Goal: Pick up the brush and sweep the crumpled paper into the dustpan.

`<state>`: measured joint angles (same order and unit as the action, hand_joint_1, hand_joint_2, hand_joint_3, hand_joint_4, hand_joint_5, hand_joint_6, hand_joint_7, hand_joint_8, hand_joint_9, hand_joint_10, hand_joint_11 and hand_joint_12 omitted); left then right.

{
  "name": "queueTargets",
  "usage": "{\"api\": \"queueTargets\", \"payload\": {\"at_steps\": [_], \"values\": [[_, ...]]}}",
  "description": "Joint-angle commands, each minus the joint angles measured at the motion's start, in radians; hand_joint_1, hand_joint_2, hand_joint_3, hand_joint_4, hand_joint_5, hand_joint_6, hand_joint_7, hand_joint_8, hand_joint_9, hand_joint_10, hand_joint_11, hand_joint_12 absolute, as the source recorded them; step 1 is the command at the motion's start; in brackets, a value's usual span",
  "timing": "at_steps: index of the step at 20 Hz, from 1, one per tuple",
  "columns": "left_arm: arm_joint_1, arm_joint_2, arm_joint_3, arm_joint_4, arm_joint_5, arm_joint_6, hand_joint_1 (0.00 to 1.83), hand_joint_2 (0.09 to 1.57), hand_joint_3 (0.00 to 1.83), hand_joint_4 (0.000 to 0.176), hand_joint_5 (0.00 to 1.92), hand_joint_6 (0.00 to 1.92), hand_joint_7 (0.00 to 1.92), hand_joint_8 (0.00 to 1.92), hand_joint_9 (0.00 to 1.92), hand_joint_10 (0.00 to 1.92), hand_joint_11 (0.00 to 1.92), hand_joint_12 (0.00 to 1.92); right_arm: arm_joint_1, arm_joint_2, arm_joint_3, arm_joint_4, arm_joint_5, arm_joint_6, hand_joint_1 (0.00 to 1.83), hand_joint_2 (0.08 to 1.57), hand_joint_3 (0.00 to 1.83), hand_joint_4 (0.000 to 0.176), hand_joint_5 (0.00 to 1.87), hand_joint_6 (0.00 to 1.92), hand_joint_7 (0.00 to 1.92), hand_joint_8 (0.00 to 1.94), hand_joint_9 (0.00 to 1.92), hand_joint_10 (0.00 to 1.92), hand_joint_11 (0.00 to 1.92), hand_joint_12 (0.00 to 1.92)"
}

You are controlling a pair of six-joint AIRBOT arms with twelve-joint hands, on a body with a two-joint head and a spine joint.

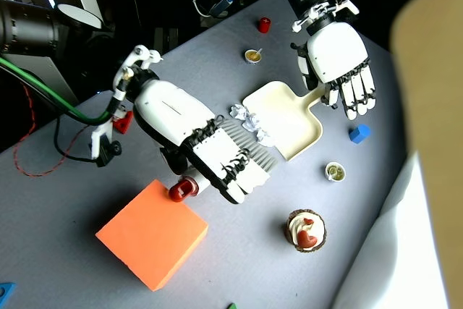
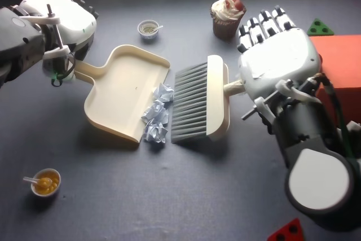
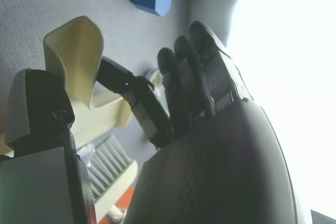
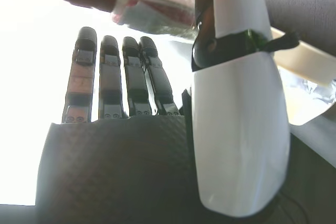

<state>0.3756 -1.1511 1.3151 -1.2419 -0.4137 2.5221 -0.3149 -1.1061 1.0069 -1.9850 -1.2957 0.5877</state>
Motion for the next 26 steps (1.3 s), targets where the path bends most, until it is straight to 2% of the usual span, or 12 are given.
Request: {"api": "queueTargets", "payload": {"at_steps": [1, 10, 14, 20, 22, 24, 25, 26], "values": [[-0.002, 0.004, 0.006, 0.035, -0.067, 0.003, 1.13, 1.07, 0.0, 0.0, 1.08, 0.81, 0.38, 0.0, 0.29, 0.0, 0.19, 0.32, 0.016, -0.007, 0.013, -0.092, -0.073, 0.003, 1.25, 0.94, 0.01, 0.0, 0.2, 0.01, 0.11, 0.01, 0.13, 0.01, 0.19, 0.02], [0.014, 0.004, 0.006, 0.039, -0.076, -0.024, 1.13, 1.08, 0.0, 0.0, 1.07, 0.82, 0.36, 0.0, 0.26, 0.0, 0.15, 0.36, 0.004, -0.101, 0.136, -0.082, -0.073, 0.026, 1.3, 0.95, 0.0, 0.0, 0.22, 0.01, 0.15, 0.01, 0.17, 0.01, 0.21, 0.02], [0.011, 0.005, 0.008, 0.044, -0.075, -0.024, 1.13, 1.07, 0.0, 0.0, 1.08, 0.81, 0.35, 0.0, 0.24, 0.0, 0.12, 0.36, -0.005, -0.117, 0.159, -0.091, -0.073, 0.038, 1.34, 0.96, 0.0, 0.0, 0.22, 0.01, 0.14, 0.01, 0.16, 0.0, 0.2, 0.01], [0.011, 0.007, 0.006, 0.107, -0.097, -0.075, 1.13, 1.08, 0.0, 0.0, 1.07, 0.82, 0.33, 0.0, 0.23, 0.0, 0.09, 0.38, -0.019, -0.127, 0.172, -0.093, -0.073, 0.044, 1.24, 0.95, 0.0, 0.0, 0.33, 0.01, 0.26, 0.01, 0.25, 0.01, 0.27, 0.03], [0.011, 0.007, 0.005, 0.113, -0.104, -0.081, 1.14, 1.07, 0.0, 0.0, 1.09, 0.8, 0.35, 0.01, 0.26, 0.01, 0.13, 0.4, -0.019, -0.127, 0.175, -0.093, -0.073, 0.044, 1.24, 0.99, 0.0, 0.0, 0.47, 0.01, 0.39, 0.01, 0.36, 0.01, 0.38, 0.06], [0.011, 0.007, 0.005, 0.113, -0.109, -0.085, 1.16, 1.07, 0.0, 0.0, 1.09, 0.79, 0.35, 0.0, 0.27, 0.0, 0.14, 0.44, -0.019, -0.127, 0.179, -0.093, -0.072, 0.047, 1.23, 1.01, 0.0, 0.0, 0.63, 0.01, 0.64, 0.01, 0.62, 0.02, 0.55, 0.12], [0.011, 0.007, 0.005, 0.114, -0.111, -0.087, 1.15, 1.07, 0.0, 0.0, 1.09, 0.79, 0.36, 0.0, 0.27, 0.0, 0.13, 0.44, -0.019, -0.127, 0.181, -0.093, -0.071, 0.049, 1.26, 0.97, 0.0, 0.0, 0.78, 0.01, 0.82, 0.02, 0.81, 0.03, 0.67, 0.17], [0.011, 0.007, 0.005, 0.119, -0.116, -0.093, 1.15, 1.07, 0.0, 0.0, 1.08, 0.81, 0.37, 0.0, 0.28, 0.0, 0.15, 0.45, -0.019, -0.127, 0.183, -0.093, -0.069, 0.051, 1.25, 1.05, 0.01, 0.0, 1.06, 0.45, 0.98, 0.86, 0.96, 0.11, 0.57, 0.57]]}}
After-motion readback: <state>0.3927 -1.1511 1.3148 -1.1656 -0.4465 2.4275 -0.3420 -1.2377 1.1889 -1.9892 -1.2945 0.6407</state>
